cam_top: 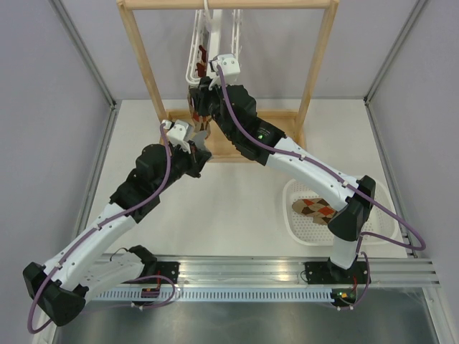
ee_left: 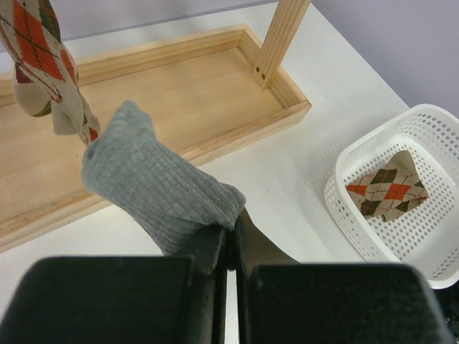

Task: Remove the socks clipped to the hanger

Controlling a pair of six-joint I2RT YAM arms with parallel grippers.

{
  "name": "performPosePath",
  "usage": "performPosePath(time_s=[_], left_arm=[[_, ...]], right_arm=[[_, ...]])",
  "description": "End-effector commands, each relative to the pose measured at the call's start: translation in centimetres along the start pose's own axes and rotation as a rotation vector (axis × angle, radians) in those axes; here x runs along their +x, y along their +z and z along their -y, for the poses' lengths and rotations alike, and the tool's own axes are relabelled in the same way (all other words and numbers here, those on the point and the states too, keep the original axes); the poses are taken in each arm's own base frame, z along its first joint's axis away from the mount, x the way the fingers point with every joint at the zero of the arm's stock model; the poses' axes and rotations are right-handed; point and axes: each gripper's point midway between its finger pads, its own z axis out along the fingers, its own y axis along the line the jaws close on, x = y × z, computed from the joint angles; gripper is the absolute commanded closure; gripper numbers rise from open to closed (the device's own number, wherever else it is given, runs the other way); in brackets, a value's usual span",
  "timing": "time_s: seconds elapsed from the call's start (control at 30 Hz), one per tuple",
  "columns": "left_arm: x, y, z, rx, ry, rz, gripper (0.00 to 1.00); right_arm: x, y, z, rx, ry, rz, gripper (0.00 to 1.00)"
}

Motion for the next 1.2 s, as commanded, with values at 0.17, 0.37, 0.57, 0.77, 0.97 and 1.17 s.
performPosePath(time_s=[0.17,0.37,0.57,0.77,0.97,1.17], left_arm=[[-0.7,-0.3,0.7,0.030,-0.019,0.018,0.98],[-1.3,-1.1,0.1,-0.002,-0.023,0.057,0.98],[-1.3,-1.0,-0.3,-0.022,-0.024,0.062,0.98],[-2.0,-2.0,-1.7,-0.101,-0.042,0.119,0.98],[-1.7,-2.0,-1.7,-0.102,-0.048,0.115,0.98],[-0.3,-0.4,1.1,0.041,-0.052,0.042,0.98]], right_arm=[[-1.9,-0.8,0.1,-0.007,0.007,0.043,0.98],[-1.6,-1.6,0.5,-0.008,0.002,0.028,0.43],[-1.3,-3.0,1.1,-0.002,-0.001,0.015,0.05],[-1.2,-5.6,2.8,0.018,0.011,0.030,0.04],[0.6,-9.0,5.8,0.079,0.007,-0.002,0.05],[4.5,-12.2,11.1,0.176,0.067,-0.065,0.04]])
